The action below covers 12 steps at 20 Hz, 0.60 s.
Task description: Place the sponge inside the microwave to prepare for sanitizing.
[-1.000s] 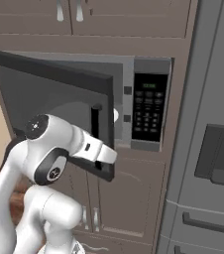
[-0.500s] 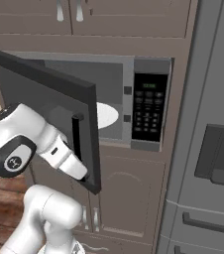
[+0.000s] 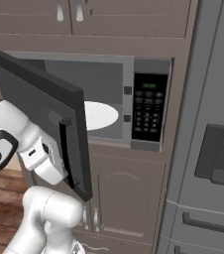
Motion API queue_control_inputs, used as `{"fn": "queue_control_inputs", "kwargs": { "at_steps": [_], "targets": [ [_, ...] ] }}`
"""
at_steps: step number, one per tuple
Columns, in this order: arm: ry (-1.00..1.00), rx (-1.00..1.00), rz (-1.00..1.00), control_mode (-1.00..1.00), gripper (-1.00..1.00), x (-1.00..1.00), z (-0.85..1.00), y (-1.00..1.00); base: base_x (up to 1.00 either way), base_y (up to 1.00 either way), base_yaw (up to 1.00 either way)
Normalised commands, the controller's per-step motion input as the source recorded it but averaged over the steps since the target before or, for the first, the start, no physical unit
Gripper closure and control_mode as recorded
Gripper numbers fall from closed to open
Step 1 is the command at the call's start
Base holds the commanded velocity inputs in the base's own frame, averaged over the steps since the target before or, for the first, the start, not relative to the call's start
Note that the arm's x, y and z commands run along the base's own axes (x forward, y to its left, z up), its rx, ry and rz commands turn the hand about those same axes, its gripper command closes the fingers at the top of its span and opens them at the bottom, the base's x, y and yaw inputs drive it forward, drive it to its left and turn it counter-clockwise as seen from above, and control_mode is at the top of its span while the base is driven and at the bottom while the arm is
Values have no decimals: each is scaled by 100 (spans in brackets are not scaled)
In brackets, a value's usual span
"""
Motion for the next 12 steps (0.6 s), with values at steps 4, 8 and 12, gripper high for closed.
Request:
{"fn": "queue_control_inputs", "kwargs": {
  "at_steps": [4, 8, 12],
  "targets": [
    [-3, 0, -1, -100, -100, 0, -4, 11, 0, 0, 0],
    [0, 0, 1, -100, -100, 0, 0, 0, 0, 0, 0],
    [-5, -2, 0, -100, -100, -33, 8, 7, 0, 0, 0]
  ]
}}
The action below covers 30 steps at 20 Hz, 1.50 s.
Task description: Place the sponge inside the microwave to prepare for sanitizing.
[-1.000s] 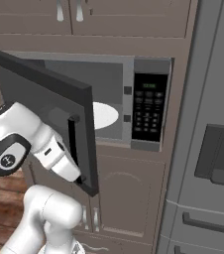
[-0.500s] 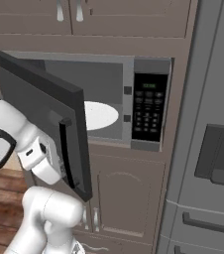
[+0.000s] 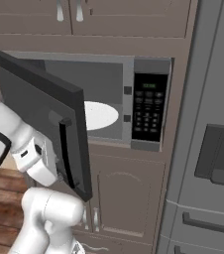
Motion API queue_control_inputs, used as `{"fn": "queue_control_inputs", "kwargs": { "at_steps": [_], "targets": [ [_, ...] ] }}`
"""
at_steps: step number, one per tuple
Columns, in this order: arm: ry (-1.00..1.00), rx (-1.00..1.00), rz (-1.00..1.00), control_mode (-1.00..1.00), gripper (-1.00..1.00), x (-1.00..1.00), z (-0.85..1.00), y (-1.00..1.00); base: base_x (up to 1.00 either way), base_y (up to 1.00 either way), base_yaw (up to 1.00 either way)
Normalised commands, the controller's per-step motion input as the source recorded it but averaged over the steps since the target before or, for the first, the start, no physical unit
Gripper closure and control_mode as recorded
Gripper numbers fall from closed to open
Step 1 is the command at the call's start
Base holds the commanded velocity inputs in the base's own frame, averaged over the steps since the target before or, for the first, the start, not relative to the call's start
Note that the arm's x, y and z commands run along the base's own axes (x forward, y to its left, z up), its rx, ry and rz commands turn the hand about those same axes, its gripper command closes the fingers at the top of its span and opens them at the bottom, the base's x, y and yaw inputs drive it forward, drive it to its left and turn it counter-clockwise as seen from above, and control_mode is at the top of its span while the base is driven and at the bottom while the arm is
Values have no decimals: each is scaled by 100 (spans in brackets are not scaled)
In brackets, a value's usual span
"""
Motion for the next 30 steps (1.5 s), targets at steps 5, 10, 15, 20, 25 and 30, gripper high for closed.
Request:
{"fn": "queue_control_inputs", "kwargs": {
  "at_steps": [5, 10, 15, 20, 25, 30],
  "targets": [
    [-17, -5, 0, -100, -100, -53, 32, 13, 0, 0, 0],
    [-26, 21, -14, -100, -100, -53, 3, -45, 0, 0, 0],
    [-15, 65, 6, -100, -100, -31, 6, -98, 0, 0, 0],
    [-20, 56, 24, -100, -100, -21, 1, -95, 0, 0, 0],
    [-14, 44, 31, -100, -100, 42, -64, -13, 0, 0, 0],
    [-6, 36, 11, -100, -100, 45, -100, 13, 0, 0, 0]
  ]
}}
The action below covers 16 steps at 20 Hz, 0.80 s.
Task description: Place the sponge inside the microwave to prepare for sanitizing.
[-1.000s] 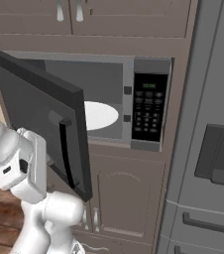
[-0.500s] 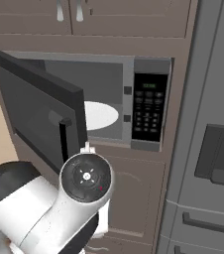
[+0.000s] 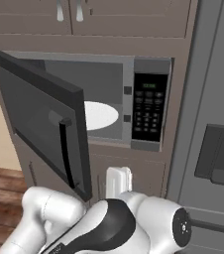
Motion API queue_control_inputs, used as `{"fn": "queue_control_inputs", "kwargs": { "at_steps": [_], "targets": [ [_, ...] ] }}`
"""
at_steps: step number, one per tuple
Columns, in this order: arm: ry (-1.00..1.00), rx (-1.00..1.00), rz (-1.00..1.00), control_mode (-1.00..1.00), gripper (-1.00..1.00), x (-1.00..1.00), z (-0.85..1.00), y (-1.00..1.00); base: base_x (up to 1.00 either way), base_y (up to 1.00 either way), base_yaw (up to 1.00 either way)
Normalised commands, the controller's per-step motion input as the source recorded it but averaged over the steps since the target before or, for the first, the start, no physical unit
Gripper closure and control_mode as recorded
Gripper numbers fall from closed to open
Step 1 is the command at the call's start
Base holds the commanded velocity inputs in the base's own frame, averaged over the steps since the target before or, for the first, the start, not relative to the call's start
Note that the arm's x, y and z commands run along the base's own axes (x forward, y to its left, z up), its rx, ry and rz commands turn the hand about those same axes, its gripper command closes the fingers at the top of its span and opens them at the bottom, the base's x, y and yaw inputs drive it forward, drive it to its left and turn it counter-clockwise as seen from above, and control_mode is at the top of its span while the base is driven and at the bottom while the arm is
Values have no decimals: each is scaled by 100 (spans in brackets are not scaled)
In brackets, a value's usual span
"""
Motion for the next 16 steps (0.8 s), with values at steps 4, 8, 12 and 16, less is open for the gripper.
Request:
{"fn": "queue_control_inputs", "kwargs": {
  "at_steps": [4, 8, 12, 16],
  "targets": [
    [-25, 1, 9, -100, -100, 39, -23, 20, 0, 0, 0],
    [-18, 11, 1, -100, -100, 29, 10, -17, 0, 0, 0],
    [-8, 8, 1, -100, -100, 31, 0, -2, 0, 0, 0],
    [-2, 1, 0, -100, -100, 6, 0, 0, 0, 0, 0]
  ]
}}
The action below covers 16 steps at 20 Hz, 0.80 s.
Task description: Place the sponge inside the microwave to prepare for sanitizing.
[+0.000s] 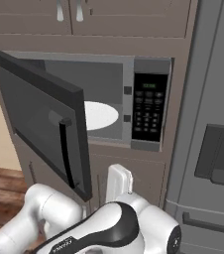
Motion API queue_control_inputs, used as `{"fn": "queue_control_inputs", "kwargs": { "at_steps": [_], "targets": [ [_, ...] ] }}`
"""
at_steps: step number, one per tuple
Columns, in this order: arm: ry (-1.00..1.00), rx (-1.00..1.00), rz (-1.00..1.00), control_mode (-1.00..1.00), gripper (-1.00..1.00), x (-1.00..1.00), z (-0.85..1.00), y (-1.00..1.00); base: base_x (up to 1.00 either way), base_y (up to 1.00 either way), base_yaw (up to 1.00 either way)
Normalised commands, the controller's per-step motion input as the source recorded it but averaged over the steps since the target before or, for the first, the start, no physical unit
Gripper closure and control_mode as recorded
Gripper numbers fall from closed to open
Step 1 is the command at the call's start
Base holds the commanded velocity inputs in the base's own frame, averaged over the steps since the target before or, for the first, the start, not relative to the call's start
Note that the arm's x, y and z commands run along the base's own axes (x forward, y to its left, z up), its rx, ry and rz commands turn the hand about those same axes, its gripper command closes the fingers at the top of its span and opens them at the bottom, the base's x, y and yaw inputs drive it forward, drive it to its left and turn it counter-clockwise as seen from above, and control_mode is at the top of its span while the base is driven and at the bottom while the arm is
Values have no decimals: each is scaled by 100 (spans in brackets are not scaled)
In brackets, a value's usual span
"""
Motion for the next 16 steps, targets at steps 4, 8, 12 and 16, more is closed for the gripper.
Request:
{"fn": "queue_control_inputs", "kwargs": {
  "at_steps": [4, 8, 12, 16],
  "targets": [
    [0, 0, 1, -100, -100, 0, 21, 0, 0, 0, 0],
    [0, 0, 2, -100, -100, 0, 49, 2, 0, 0, 0],
    [0, 1, 0, -100, -100, 0, 59, 9, 0, 0, 0],
    [-7, 4, 3, -100, -100, 7, 22, 10, 0, 0, 0]
  ]
}}
